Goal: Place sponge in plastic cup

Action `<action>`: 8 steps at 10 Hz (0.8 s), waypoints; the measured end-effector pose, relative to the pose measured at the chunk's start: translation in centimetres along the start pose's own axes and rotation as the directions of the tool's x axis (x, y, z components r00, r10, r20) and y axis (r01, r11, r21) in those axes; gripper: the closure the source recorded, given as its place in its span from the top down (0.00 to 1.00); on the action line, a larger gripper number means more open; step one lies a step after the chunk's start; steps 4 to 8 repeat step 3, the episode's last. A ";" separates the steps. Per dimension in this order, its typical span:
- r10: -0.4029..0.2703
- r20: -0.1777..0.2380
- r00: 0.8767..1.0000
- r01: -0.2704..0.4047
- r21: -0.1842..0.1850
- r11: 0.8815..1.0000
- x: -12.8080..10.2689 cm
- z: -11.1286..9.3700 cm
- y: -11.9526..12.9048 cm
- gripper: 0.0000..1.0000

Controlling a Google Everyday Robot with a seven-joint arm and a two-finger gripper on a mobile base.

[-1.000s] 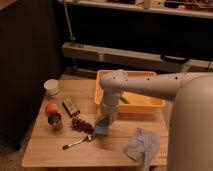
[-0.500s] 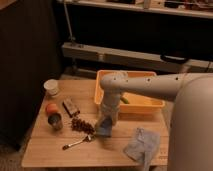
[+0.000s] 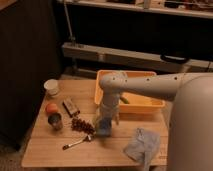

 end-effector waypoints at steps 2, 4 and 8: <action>0.002 -0.001 1.000 -0.002 0.000 1.000 0.0 0.1 -0.1 0.80; 0.000 -0.002 1.000 0.000 0.000 1.000 0.0 0.1 0.0 0.80; 0.000 -0.002 1.000 0.000 0.000 1.000 0.0 0.1 0.0 0.80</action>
